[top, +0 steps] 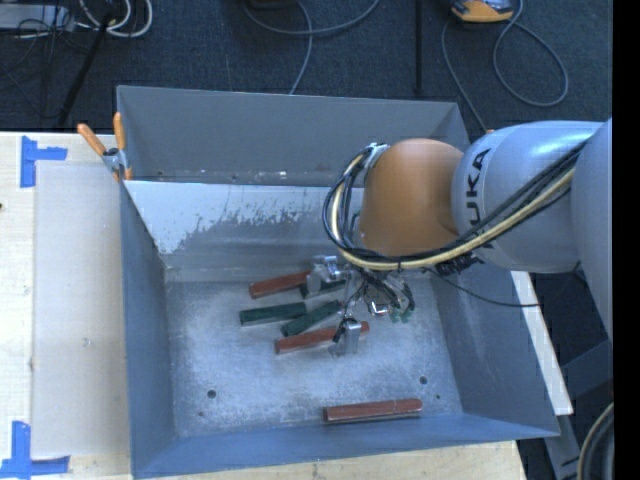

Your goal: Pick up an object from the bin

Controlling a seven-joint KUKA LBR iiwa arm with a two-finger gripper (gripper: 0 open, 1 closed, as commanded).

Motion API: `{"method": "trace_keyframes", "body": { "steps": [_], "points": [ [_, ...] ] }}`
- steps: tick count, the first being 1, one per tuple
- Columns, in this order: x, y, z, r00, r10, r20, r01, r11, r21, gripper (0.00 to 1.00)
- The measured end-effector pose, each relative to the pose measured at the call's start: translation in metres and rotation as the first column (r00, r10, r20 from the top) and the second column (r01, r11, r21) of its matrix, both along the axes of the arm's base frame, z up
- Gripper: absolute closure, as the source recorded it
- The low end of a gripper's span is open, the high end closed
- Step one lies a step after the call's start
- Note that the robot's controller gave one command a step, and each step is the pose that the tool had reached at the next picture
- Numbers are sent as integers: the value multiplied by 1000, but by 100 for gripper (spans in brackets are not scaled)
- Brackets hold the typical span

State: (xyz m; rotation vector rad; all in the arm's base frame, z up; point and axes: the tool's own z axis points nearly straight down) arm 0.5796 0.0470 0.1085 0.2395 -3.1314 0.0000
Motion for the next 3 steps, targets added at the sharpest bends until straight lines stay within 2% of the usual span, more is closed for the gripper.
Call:
{"method": "trace_keyframes", "body": {
  "steps": [1,2,3],
  "points": [
    [-15,-9,-41,995,99,-3,-99,995,0,0],
    [-15,-9,-41,996,93,1,-93,996,1,0],
    [-15,-9,-41,996,92,1,-92,996,1,100]
  ]
}}
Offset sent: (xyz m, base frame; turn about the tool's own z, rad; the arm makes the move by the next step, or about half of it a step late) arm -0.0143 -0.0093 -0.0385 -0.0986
